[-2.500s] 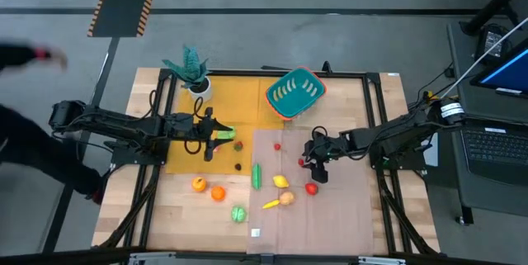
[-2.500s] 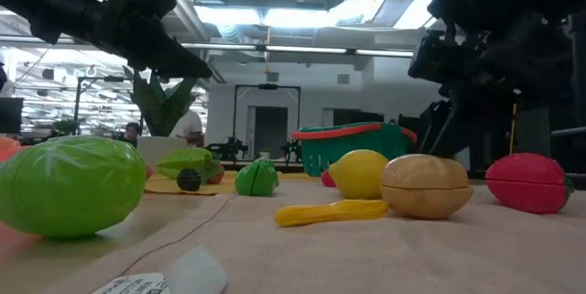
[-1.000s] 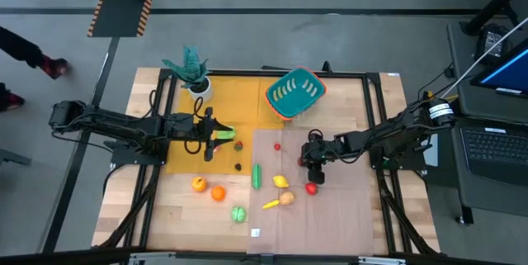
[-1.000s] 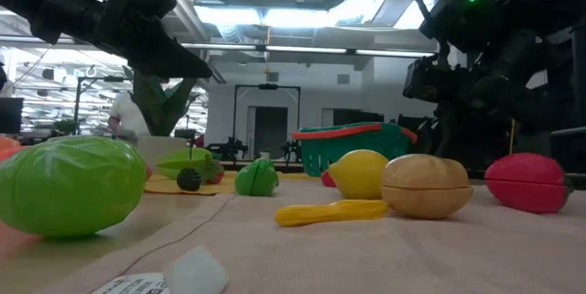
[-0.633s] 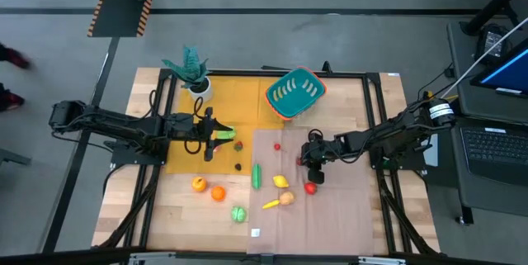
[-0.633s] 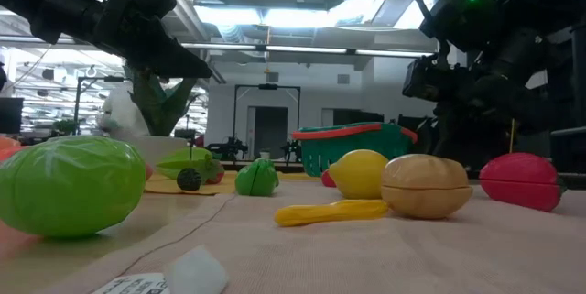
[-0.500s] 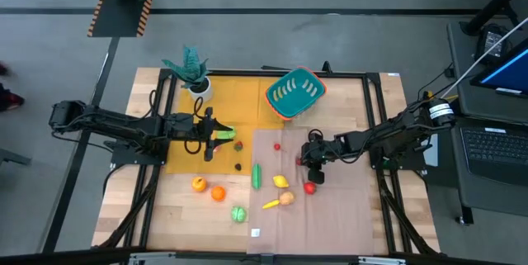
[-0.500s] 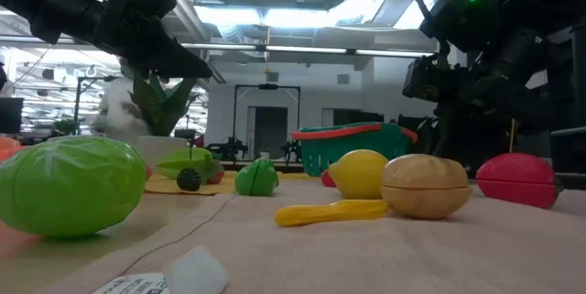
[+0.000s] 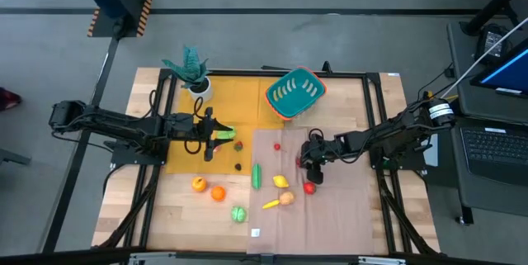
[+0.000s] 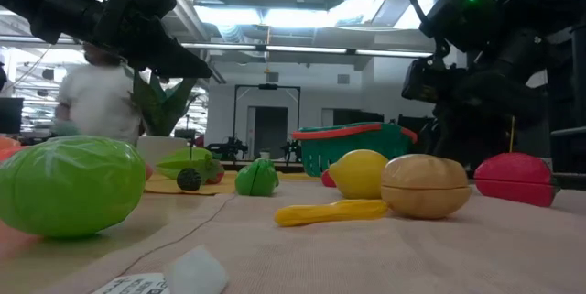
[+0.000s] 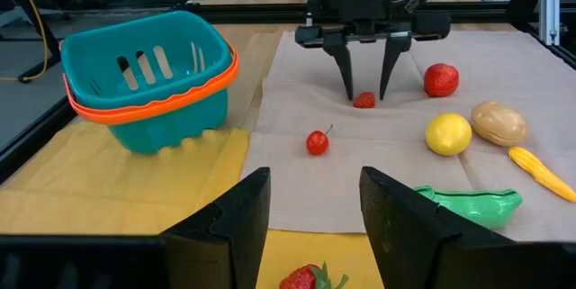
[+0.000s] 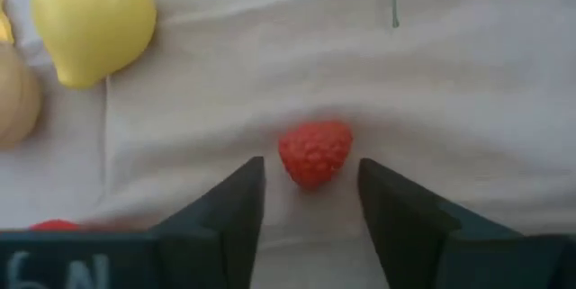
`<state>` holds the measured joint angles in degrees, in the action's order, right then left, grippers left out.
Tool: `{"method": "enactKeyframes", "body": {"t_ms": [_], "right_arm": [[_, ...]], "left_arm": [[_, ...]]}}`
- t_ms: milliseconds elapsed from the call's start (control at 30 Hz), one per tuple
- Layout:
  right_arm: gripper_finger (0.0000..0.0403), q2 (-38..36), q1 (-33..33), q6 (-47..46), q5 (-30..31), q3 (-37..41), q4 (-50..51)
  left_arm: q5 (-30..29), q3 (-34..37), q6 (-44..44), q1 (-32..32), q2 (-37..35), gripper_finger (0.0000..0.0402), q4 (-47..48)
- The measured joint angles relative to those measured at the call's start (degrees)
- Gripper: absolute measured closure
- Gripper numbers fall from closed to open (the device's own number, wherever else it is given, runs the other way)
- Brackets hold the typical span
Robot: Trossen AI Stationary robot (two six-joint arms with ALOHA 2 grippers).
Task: Pick and placing Produce into tupperware
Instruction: Put the top right strawberry into the basket
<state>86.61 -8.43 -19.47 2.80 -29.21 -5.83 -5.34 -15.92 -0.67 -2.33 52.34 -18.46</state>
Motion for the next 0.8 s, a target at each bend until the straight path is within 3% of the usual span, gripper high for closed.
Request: {"method": "enactKeyframes", "body": {"t_ms": [267, 800], "right_arm": [[0.0169, 0.0, 0.0, -5.5, 0.1, 0.0, -0.3], [0.0189, 0.0, 0.0, -7.4, 1.8, 0.0, -3.0]], "left_arm": [[0.0, 0.0, 0.0, 0.0, 0.0, 0.0237, 0.0], [0.0, 0.0, 0.0, 0.0, 0.0, 0.0237, 0.9]]}}
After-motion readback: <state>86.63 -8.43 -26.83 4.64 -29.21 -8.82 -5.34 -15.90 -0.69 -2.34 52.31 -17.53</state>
